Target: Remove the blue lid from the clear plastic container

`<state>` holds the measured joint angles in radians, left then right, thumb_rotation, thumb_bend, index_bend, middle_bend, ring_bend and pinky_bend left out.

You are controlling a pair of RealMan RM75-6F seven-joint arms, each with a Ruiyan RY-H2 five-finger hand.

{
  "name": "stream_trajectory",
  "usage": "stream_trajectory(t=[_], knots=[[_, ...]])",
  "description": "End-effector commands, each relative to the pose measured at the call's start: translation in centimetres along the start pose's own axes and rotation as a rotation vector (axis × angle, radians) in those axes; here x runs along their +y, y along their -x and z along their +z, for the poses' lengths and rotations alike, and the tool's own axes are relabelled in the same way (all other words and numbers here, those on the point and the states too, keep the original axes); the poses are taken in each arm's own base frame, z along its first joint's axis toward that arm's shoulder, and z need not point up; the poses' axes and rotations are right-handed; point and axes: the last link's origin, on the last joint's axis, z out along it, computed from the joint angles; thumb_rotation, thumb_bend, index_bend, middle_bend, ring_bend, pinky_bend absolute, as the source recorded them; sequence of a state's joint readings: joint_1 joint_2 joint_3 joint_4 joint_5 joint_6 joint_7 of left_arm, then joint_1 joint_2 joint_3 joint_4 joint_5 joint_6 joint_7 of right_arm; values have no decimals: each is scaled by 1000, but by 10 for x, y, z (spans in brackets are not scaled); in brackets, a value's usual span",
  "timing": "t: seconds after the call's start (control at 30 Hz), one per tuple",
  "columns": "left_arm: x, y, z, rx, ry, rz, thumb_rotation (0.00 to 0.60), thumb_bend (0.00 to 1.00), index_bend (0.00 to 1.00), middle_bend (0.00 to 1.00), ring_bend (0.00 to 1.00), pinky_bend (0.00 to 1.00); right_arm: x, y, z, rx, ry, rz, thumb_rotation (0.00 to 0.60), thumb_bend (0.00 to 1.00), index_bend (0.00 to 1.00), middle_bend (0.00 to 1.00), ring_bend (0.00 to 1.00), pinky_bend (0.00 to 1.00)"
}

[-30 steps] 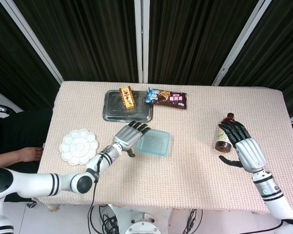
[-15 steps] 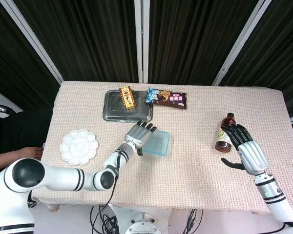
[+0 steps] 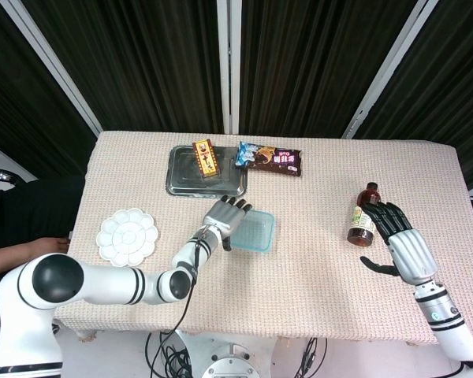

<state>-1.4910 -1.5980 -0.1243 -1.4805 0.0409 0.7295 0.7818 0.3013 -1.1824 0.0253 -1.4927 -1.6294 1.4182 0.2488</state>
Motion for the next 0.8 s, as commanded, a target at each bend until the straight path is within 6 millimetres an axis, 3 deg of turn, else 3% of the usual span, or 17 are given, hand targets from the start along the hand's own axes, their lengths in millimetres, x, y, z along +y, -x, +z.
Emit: stream_trajectory(t=[0.03,0.17,0.37,0.67,0.8], knots=[[0,1,2,-9,-1,-10,600,0,0,9,0,84,0,0,-1,0,-2,-1,600,96,0,74,0,0],[-1,3,5,-11,1,-29,600,0,22,99,31,135,-4,5,-1,-14,-22,8,600,96,0,75,0,0],[-4,5,3,3,22,-77,600,0,207,318,212,287,-23,25,5,-48,-104,34,600,107,0,126,0,0],[-30,24,-36,65,31,-28,600,0,217,330,225,306,-69,72,26,-103,-255,92,600,81,29,205,0,4],[-32,33,-45,38,47,-35,600,0,217,329,225,306,-90,96,36,-99,-307,73,600,61,88,261,3,83]])
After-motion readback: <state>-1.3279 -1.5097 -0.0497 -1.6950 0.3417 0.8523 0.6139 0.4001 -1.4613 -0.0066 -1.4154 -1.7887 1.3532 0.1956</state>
